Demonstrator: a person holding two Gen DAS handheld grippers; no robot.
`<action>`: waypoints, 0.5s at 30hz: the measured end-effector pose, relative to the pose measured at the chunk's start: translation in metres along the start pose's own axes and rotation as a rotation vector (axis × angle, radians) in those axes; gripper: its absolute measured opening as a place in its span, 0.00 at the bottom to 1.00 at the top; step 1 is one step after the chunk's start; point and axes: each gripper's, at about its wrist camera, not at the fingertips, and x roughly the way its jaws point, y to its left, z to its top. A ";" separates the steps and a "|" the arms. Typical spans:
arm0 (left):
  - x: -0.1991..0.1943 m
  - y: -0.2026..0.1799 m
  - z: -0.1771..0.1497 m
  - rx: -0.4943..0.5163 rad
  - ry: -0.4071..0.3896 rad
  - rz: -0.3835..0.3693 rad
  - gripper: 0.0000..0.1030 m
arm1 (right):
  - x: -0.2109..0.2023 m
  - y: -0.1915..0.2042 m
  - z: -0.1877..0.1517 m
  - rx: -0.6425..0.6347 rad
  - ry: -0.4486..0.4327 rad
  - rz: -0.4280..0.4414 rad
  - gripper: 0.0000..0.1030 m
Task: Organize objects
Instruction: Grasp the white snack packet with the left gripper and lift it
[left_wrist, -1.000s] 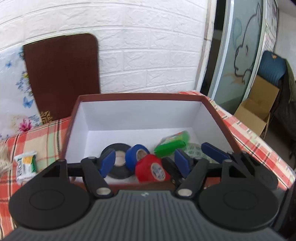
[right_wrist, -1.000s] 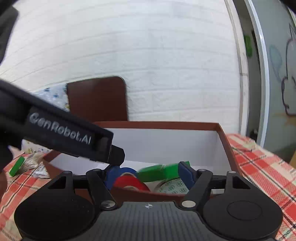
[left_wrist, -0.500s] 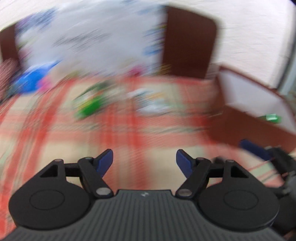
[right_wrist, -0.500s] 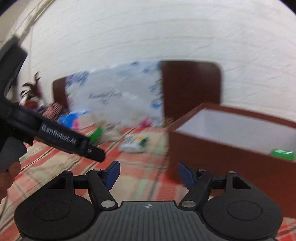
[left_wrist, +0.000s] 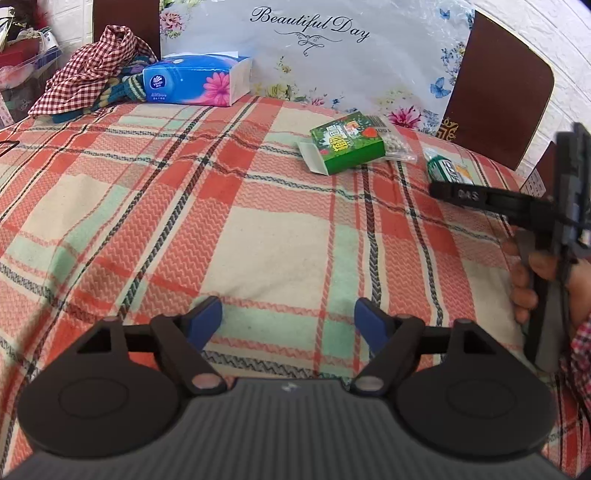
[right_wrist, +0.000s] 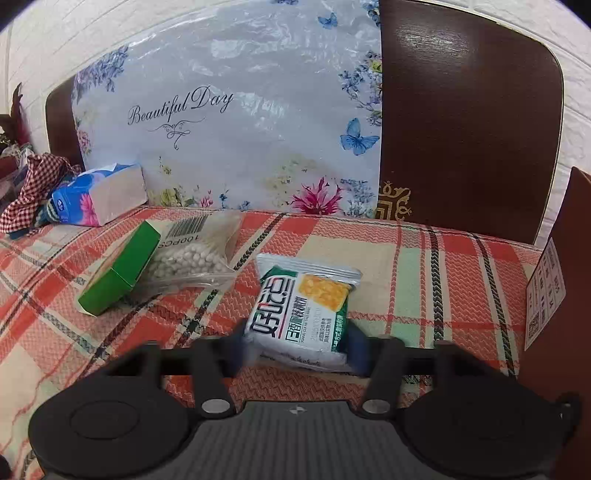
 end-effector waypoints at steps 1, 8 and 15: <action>0.001 -0.002 0.001 0.007 0.001 0.006 0.79 | -0.011 0.000 -0.009 -0.016 -0.002 0.010 0.44; -0.011 -0.029 0.000 0.015 0.082 -0.124 0.78 | -0.138 0.001 -0.100 -0.048 0.012 0.067 0.44; -0.020 -0.104 -0.011 0.090 0.196 -0.373 0.78 | -0.175 -0.002 -0.123 0.032 0.005 0.070 0.55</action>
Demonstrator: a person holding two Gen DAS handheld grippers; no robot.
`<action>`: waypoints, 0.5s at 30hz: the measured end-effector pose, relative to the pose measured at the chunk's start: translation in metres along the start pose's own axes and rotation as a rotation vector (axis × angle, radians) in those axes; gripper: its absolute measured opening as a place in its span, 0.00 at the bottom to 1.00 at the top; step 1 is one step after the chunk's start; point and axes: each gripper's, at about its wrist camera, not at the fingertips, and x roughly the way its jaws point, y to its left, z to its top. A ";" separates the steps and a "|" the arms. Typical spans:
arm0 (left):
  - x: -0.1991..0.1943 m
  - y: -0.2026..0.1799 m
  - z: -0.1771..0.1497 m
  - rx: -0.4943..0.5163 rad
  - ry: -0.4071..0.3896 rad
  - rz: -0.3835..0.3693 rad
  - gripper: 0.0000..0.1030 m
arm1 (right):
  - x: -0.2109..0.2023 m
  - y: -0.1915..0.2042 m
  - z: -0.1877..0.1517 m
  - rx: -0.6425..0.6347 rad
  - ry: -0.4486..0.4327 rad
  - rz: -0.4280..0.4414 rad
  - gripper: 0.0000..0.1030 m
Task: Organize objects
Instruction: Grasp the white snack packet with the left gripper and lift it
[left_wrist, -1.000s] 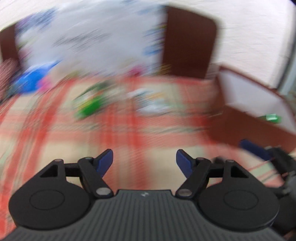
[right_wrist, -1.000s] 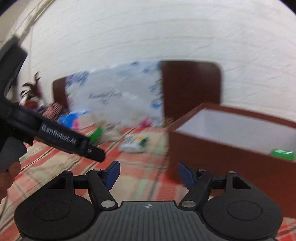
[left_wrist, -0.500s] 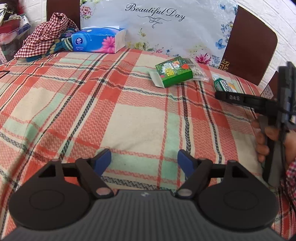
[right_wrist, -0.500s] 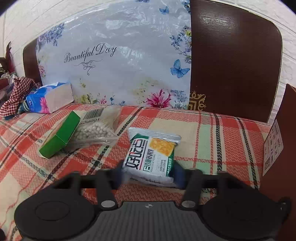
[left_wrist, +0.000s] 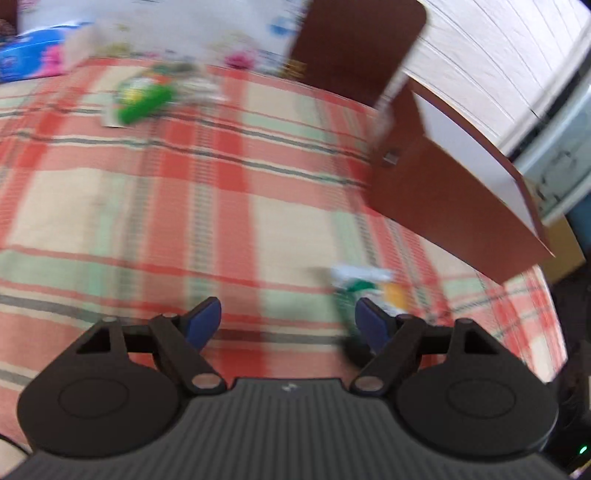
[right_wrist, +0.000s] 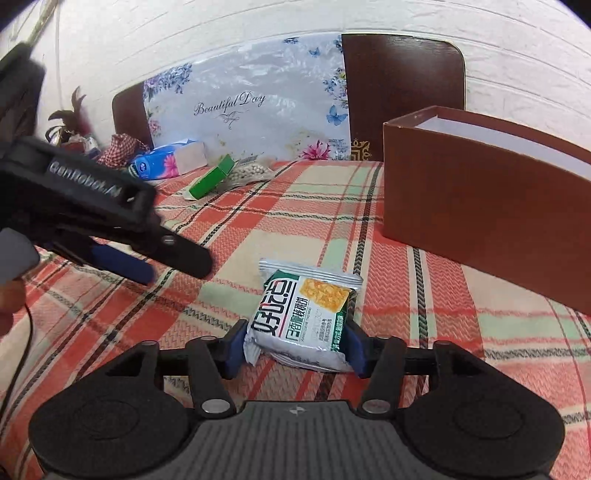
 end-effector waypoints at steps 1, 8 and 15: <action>0.003 -0.009 0.000 0.017 0.008 -0.001 0.78 | -0.001 0.000 -0.001 -0.006 0.003 0.006 0.57; 0.036 -0.043 0.002 0.062 0.104 -0.020 0.52 | 0.003 0.000 -0.002 -0.016 0.014 0.009 0.65; 0.020 -0.065 0.013 0.081 0.064 -0.055 0.32 | -0.010 -0.014 0.016 -0.006 -0.039 0.020 0.42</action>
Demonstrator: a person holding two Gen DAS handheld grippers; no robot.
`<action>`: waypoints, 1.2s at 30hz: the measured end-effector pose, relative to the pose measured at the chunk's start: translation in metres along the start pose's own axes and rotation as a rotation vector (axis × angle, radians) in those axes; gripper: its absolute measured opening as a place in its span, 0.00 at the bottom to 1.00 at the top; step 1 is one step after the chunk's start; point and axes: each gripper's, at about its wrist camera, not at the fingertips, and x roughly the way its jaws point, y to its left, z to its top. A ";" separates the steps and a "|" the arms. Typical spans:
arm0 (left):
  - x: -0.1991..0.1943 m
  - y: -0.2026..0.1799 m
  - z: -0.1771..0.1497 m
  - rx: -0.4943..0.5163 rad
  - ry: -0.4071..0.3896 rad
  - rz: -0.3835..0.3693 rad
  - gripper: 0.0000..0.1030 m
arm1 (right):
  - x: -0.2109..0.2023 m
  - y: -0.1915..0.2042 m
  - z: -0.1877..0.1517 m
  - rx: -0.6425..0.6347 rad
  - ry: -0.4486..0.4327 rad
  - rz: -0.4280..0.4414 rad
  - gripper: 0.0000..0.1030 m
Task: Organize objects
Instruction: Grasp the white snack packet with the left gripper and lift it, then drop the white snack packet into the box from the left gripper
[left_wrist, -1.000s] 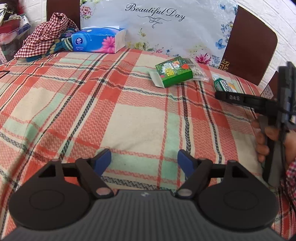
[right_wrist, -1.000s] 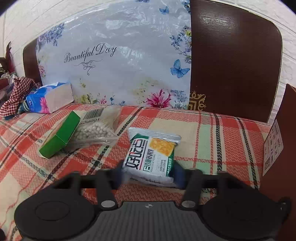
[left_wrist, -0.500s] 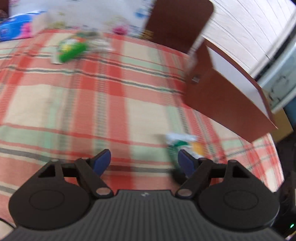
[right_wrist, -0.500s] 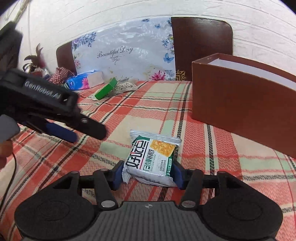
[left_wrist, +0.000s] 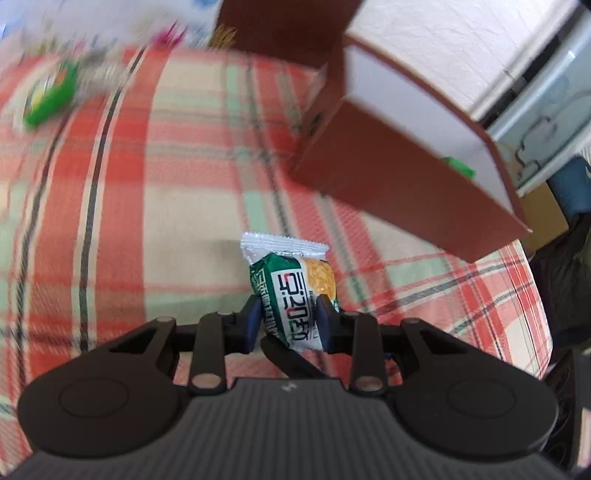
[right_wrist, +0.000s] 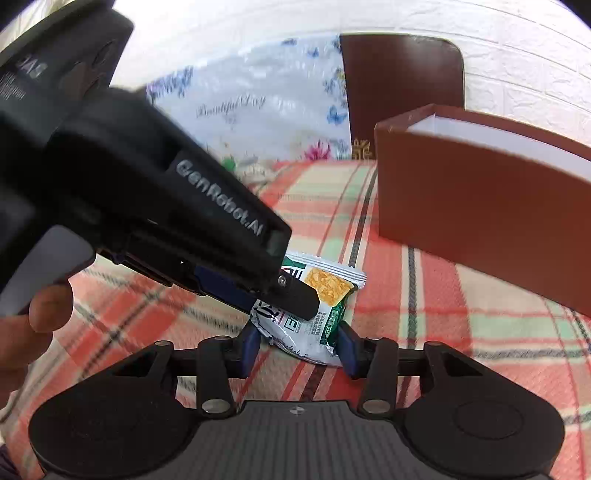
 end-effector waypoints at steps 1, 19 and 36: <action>-0.006 -0.008 0.006 0.027 -0.022 0.002 0.32 | -0.005 -0.002 0.007 -0.014 -0.025 -0.009 0.42; 0.062 -0.123 0.123 0.301 -0.225 -0.002 0.57 | 0.030 -0.150 0.121 0.047 -0.115 -0.227 0.53; 0.029 -0.107 0.098 0.278 -0.299 0.059 0.52 | 0.030 -0.151 0.116 0.101 -0.065 -0.259 0.58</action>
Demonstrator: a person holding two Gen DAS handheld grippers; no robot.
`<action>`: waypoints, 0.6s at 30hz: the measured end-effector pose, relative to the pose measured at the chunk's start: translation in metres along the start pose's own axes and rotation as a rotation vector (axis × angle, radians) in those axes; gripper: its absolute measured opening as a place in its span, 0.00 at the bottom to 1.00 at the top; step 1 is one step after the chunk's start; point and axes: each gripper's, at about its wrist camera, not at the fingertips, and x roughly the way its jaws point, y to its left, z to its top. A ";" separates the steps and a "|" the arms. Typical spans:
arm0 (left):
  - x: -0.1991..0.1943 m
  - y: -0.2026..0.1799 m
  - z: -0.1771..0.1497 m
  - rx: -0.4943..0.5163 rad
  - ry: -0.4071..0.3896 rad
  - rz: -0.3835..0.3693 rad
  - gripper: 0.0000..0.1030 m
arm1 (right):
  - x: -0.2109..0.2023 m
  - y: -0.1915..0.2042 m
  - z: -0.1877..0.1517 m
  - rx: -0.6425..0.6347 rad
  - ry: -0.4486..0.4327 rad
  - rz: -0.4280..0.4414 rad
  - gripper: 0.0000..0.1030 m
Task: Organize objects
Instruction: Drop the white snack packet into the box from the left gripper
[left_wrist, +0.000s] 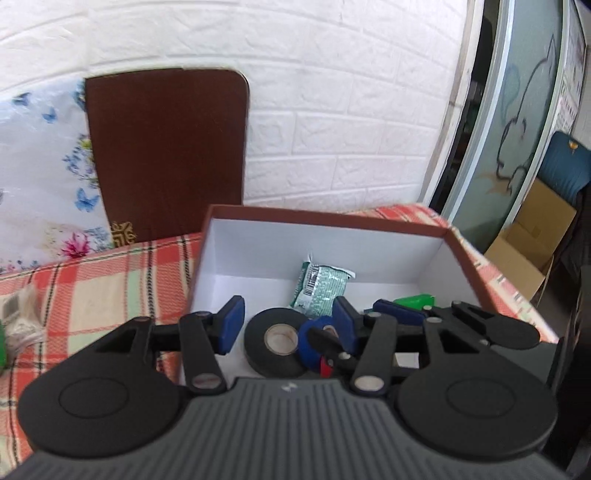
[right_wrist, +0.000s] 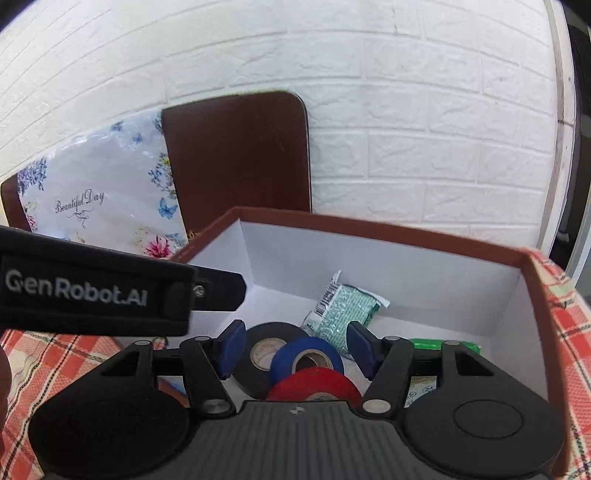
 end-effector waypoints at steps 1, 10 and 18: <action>-0.006 0.003 -0.001 -0.004 -0.008 0.004 0.52 | -0.004 0.004 0.002 -0.008 -0.006 0.003 0.58; -0.062 0.071 -0.033 -0.107 -0.057 0.088 0.53 | -0.017 0.077 0.015 -0.139 -0.034 0.073 0.58; -0.097 0.164 -0.073 -0.226 -0.042 0.234 0.53 | -0.002 0.160 0.008 -0.277 0.013 0.170 0.57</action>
